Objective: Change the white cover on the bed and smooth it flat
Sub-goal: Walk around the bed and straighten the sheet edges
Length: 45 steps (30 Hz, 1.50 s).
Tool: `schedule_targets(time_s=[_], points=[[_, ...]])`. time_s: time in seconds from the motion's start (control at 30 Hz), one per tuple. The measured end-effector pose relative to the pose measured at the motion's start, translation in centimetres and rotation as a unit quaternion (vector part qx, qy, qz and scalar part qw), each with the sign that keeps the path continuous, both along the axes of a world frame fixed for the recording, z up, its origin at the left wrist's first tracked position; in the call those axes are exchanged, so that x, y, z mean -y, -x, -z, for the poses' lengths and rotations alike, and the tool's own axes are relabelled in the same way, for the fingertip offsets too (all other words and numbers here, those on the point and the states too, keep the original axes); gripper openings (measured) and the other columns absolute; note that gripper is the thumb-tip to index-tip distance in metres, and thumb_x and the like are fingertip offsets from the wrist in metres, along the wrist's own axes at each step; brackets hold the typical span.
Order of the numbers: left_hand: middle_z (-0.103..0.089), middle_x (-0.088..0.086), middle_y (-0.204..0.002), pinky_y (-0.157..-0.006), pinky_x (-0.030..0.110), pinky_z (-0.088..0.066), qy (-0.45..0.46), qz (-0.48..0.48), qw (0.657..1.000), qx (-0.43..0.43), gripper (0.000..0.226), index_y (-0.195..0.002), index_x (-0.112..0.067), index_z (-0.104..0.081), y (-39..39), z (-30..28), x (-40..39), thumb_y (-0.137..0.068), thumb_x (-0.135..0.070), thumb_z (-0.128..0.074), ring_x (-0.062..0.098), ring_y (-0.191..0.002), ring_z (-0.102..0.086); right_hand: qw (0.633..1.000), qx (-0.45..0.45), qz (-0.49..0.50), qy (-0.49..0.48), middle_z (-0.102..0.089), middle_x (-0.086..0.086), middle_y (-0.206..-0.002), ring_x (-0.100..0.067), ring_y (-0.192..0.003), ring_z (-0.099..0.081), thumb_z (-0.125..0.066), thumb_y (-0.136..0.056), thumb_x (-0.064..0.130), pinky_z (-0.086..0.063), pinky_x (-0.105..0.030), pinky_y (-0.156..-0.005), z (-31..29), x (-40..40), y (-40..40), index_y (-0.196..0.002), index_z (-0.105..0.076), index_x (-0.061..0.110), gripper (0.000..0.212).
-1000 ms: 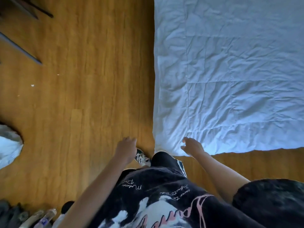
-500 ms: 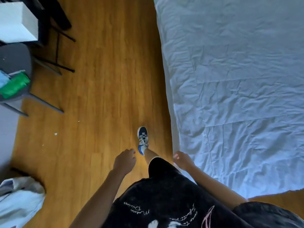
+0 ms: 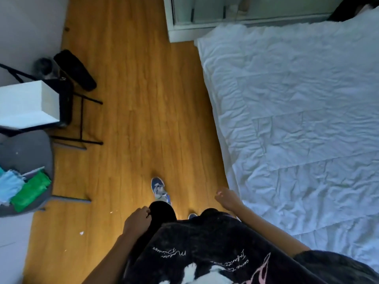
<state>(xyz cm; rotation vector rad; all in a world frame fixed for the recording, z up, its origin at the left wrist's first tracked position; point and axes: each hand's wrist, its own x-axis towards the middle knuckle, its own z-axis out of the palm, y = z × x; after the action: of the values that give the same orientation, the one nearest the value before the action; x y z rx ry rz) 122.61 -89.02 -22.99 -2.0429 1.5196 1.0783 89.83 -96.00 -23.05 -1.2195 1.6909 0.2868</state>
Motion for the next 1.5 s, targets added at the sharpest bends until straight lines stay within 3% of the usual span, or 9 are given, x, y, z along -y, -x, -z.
schedule_targets(time_s=[0.23,0.5,0.67,0.87,1.0,1.13,1.27,1.43,1.5], points=[[-0.057,0.003,-0.129,-0.083,0.029,-0.044,0.023,0.073,0.997,-0.014,0.034,-0.129,-0.017,-0.052,-7.5,1.9,25.0,-0.098,-0.028,-0.045,0.019,-0.110,-0.056,0.999,-0.027,0.008,0.018,-0.061,-0.008,-0.121,-0.025,-0.108,-0.058,-0.051,-0.094,0.031,-0.048,-0.032,-0.086,1.0,19.9,-7.1,-0.123,-0.056,0.014,0.034],[-0.056,0.006,-0.130,-0.084,0.031,-0.046,0.024,0.195,0.980,-0.025,0.033,-0.130,-0.015,-0.053,-12.0,-0.7,51.7,-0.100,-0.028,-0.043,0.022,-0.107,-0.058,0.996,-0.019,0.080,0.046,-0.064,-0.004,-0.117,-0.023,-0.107,-0.060,-0.053,-0.093,0.035,-0.046,-0.032,-0.083,-2.5,40.4,-14.4,-0.122,-0.059,0.017,0.035],[-0.054,0.006,-0.134,-0.077,0.029,-0.043,0.012,0.207,0.977,-0.040,0.036,-0.134,-0.015,-0.051,-11.7,-0.4,66.5,-0.102,-0.030,-0.041,0.021,-0.108,-0.058,0.994,-0.011,0.095,0.044,-0.066,-0.004,-0.113,-0.024,-0.102,-0.060,-0.050,-0.092,0.036,-0.047,-0.033,-0.081,-1.9,53.9,-15.9,-0.117,-0.061,0.017,0.033],[-0.053,0.005,-0.134,-0.079,0.028,-0.042,0.010,0.214,0.976,-0.029,0.037,-0.135,-0.016,-0.049,-8.6,0.5,87.0,-0.102,-0.029,-0.039,0.019,-0.111,-0.055,0.988,0.003,0.139,0.066,-0.063,-0.007,-0.114,-0.025,-0.105,-0.058,-0.047,-0.094,0.030,-0.043,-0.031,-0.080,-0.3,74.2,-13.9,-0.116,-0.060,0.010,0.033],[-0.055,0.005,-0.130,-0.083,0.030,-0.046,0.019,0.239,0.970,-0.023,0.036,-0.133,-0.016,-0.052,-4.9,-1.6,101.1,-0.100,-0.029,-0.042,0.020,-0.109,-0.057,0.989,0.009,0.133,0.070,-0.063,-0.011,-0.107,-0.029,-0.105,-0.059,-0.047,-0.095,0.020,-0.042,-0.031,-0.077,-2.5,87.4,-11.8,-0.087,-0.063,0.008,0.021],[-0.056,0.003,-0.130,-0.086,0.031,-0.044,0.065,0.270,0.960,-0.028,0.034,-0.128,-0.017,-0.055,-0.6,-3.6,114.2,-0.099,-0.030,-0.046,0.021,-0.113,-0.056,0.983,0.010,0.170,0.068,-0.062,-0.012,-0.118,-0.029,-0.107,-0.058,-0.045,-0.094,0.018,-0.045,-0.034,-0.087,-3.7,98.3,-10.1,-0.112,-0.063,0.005,0.028],[-0.059,0.001,-0.124,-0.073,0.030,-0.043,0.059,0.334,0.940,-0.034,0.031,-0.125,-0.019,-0.056,3.0,-3.0,125.9,-0.099,-0.033,-0.045,0.021,-0.104,-0.059,0.973,0.000,0.221,0.070,-0.058,-0.010,-0.124,-0.027,-0.112,-0.055,-0.043,-0.098,0.027,-0.043,-0.033,-0.091,-2.8,106.2,-7.7,-0.124,-0.056,0.011,0.034],[-0.060,0.004,-0.107,-0.074,0.031,-0.042,0.046,0.467,0.882,-0.052,0.016,-0.107,-0.016,-0.058,9.3,-0.4,141.1,-0.098,-0.024,-0.046,0.025,-0.102,-0.059,0.935,-0.024,0.351,0.050,-0.056,-0.008,-0.128,-0.024,-0.115,-0.054,-0.046,-0.098,0.031,-0.043,-0.033,-0.094,-0.7,115.1,-4.6,-0.130,-0.051,0.014,0.037],[-0.061,0.003,-0.113,-0.076,0.030,-0.044,0.043,0.520,0.852,-0.040,0.021,-0.113,-0.016,-0.058,12.0,-0.4,145.6,-0.097,-0.024,-0.047,0.022,-0.103,-0.059,0.910,-0.025,0.412,0.036,-0.056,-0.007,-0.129,-0.024,-0.116,-0.053,-0.047,-0.097,0.031,-0.043,-0.031,-0.094,-1.2,117.7,-4.2,-0.129,-0.052,0.014,0.037]])
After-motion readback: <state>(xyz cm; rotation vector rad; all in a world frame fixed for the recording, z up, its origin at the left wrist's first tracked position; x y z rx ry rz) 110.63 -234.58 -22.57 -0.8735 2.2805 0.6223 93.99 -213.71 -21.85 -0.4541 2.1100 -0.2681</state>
